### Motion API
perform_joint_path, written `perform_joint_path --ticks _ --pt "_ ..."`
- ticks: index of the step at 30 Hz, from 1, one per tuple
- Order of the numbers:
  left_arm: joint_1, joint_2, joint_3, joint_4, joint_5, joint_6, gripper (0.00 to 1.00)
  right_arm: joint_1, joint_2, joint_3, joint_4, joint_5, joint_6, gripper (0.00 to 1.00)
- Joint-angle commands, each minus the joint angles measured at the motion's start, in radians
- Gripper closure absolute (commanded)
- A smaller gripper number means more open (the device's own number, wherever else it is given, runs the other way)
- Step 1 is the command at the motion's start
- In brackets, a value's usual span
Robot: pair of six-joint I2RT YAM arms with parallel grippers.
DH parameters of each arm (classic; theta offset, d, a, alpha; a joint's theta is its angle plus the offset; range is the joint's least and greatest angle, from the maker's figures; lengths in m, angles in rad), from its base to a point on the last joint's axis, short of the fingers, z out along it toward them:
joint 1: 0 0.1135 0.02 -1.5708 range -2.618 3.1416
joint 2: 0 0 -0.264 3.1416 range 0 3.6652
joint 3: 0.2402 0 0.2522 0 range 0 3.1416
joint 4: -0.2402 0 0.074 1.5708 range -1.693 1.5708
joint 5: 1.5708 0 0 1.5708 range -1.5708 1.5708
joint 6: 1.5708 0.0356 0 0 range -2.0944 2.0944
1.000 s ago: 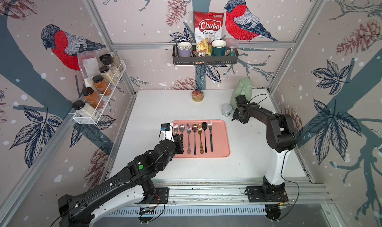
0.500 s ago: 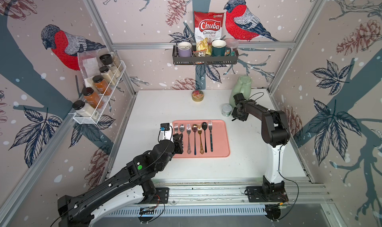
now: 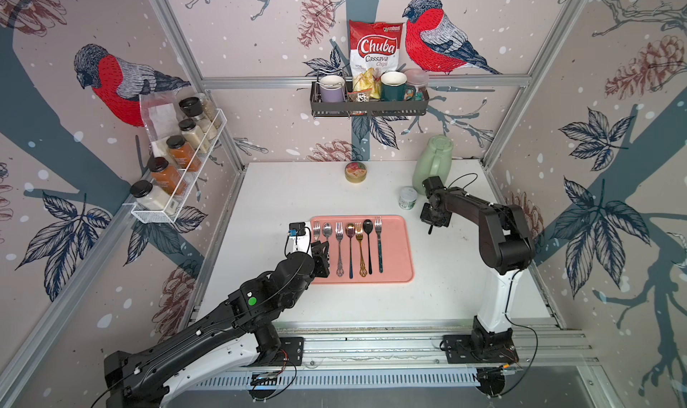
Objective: Set the spoon and fork side by side
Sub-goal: Pick up the spoon from the center of the board.
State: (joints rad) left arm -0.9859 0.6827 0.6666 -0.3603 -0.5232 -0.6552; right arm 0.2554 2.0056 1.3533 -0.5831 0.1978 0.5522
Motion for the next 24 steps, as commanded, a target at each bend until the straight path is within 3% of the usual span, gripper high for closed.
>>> perform_joint_path --ticks 1,10,12,15,24 --pt "-0.001 0.004 -0.004 0.033 0.002 0.002 0.73 -0.003 -0.051 -0.083 -0.029 -0.037 -0.016 0.89" --pt "-0.002 -0.006 -0.009 0.036 0.006 -0.005 0.73 0.028 -0.293 -0.325 -0.011 -0.071 -0.016 0.86" --pt "-0.002 -0.006 -0.009 0.037 0.008 -0.004 0.73 0.017 -0.346 -0.343 -0.026 -0.068 -0.019 0.79" --pt "-0.002 -0.008 -0.006 0.034 0.007 -0.001 0.73 -0.012 -0.396 -0.349 -0.014 -0.067 -0.029 0.6" --pt "-0.001 -0.045 -0.011 -0.001 -0.017 0.006 0.72 -0.056 -0.303 -0.249 0.012 -0.1 -0.069 0.55"
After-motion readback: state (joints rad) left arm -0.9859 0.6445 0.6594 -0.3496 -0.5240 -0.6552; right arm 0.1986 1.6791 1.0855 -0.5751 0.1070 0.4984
